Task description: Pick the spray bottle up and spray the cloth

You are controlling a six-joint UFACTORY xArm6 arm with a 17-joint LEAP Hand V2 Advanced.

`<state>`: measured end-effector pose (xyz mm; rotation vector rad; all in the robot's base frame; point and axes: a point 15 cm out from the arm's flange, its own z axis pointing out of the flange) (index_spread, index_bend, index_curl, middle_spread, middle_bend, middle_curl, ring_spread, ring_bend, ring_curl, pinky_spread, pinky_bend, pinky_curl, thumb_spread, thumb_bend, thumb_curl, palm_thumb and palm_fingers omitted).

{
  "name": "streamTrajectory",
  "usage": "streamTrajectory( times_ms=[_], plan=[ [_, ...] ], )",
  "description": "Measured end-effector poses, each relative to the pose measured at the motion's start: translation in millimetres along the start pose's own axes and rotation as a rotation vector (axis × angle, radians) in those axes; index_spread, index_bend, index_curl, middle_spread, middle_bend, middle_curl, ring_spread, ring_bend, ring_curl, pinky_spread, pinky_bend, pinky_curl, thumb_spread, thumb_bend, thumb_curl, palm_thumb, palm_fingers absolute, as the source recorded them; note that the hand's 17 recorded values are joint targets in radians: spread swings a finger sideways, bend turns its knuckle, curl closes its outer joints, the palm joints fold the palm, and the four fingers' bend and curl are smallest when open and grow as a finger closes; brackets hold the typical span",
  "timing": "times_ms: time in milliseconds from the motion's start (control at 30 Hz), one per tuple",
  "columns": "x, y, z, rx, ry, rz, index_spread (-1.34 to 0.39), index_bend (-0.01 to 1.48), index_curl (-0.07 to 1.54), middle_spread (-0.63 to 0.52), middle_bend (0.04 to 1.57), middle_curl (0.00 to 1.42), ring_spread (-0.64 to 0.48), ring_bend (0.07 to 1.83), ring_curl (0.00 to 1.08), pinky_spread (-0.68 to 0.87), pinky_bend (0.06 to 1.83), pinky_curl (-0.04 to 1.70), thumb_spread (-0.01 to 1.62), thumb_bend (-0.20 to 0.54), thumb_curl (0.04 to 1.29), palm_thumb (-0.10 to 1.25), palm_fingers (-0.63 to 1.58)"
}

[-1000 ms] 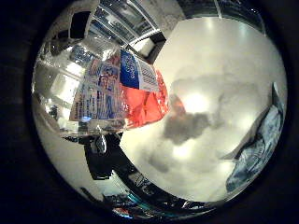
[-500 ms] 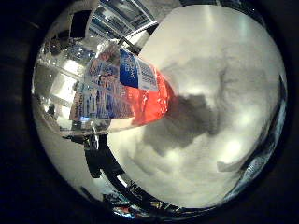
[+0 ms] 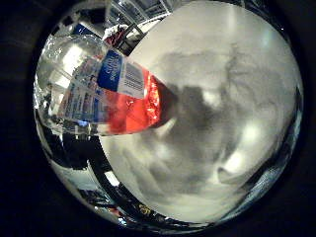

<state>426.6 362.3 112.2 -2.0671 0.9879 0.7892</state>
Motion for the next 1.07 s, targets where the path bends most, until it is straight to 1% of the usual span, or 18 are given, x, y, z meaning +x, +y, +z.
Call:
streamTrajectory(
  times_ms=[67,200,300,467,600,733,1067],
  plan=[
    [-0.2,1.5,-0.9,-0.008,0.005,-0.006,-0.44,0.17,0.36,-0.03,0.33,0.30,-0.01,0.55,0.27,0.30,0.53,0.60,1.02,-0.032,0.35,0.61,-0.06],
    [0.6,2.7,-5.5,-0.013,0.014,-0.016,-0.44,0.16,0.33,-0.02,0.26,0.29,0.02,0.47,0.25,0.36,0.47,0.52,1.00,-0.029,0.33,0.59,-0.03],
    [5.2,1.0,-19.0,-0.005,0.050,-0.031,-0.43,0.15,0.30,-0.01,0.22,0.30,0.03,0.44,0.24,0.38,0.46,0.48,1.00,-0.028,0.32,0.58,-0.01],
    [21.5,6.6,-56.5,0.008,0.128,-0.045,-0.43,0.16,0.28,0.00,0.19,0.30,0.05,0.40,0.24,0.38,0.46,0.42,0.99,-0.028,0.31,0.58,0.02],
    [31.4,10.5,-88.7,0.026,0.190,-0.056,-0.44,0.17,0.29,-0.01,0.19,0.30,0.04,0.39,0.24,0.38,0.45,0.40,0.99,-0.027,0.31,0.57,0.05],
    [39.9,31.7,-123.5,0.041,0.239,-0.038,-0.44,0.17,0.29,-0.01,0.19,0.30,0.03,0.38,0.24,0.38,0.43,0.37,0.99,-0.026,0.30,0.58,0.08],
    [40.2,107.0,-186.4,-0.020,0.370,-0.019,-0.44,0.19,0.31,-0.02,0.18,0.29,0.05,0.32,0.24,0.38,0.40,0.34,1.00,-0.026,0.30,0.58,0.13]
  ],
)
